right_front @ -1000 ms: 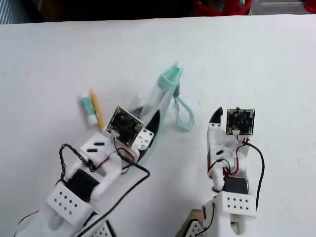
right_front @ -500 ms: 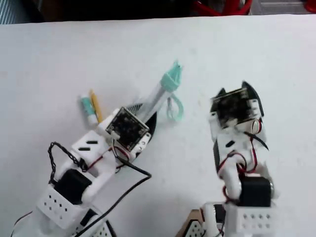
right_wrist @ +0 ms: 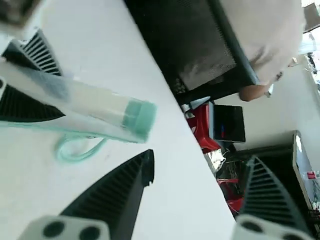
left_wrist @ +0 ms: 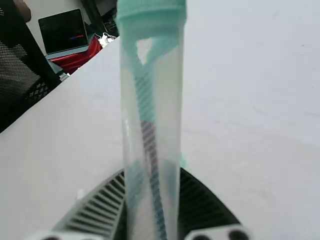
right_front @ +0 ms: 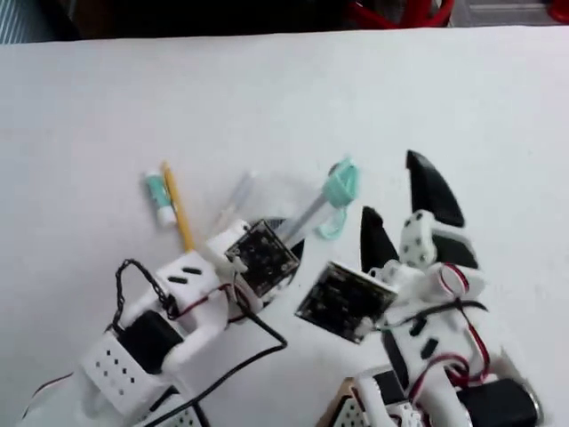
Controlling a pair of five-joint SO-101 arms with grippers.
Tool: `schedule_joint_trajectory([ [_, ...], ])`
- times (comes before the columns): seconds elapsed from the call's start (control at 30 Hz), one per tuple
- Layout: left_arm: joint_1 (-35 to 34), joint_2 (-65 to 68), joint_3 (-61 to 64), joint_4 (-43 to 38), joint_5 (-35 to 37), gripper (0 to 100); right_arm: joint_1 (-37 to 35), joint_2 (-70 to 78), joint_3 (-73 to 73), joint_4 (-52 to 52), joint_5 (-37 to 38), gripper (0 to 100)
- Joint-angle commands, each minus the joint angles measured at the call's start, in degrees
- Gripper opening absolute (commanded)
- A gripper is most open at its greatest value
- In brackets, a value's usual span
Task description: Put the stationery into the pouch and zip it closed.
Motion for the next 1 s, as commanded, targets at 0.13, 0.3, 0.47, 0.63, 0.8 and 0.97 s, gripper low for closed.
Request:
schedule_joint_trajectory([
  [0.13, 1.7, 0.0, -0.7, -0.9, -0.6, 2, -1.6, 13.0, -12.7, 10.6, 8.3, 24.5],
  [0.3, 1.7, 0.0, -0.7, -0.9, -0.6, 2, -2.6, 19.6, -20.5, 14.4, 9.4, 24.5],
  [0.47, 1.7, 0.0, -0.7, -0.9, -0.6, 2, -3.3, 23.7, -20.6, 17.0, 12.4, 24.5],
  [0.63, 1.7, 0.0, -0.7, -0.9, -0.6, 2, -3.3, 25.1, -20.6, 17.2, 14.8, 24.5],
  [0.8, 1.7, 0.0, -0.7, -0.9, -0.6, 2, -3.5, 24.7, -16.3, 17.2, 16.7, 24.4],
  [0.97, 1.7, 0.0, -0.7, -0.9, -0.6, 2, -3.1, 24.6, -11.8, 17.2, 17.8, 24.3],
])
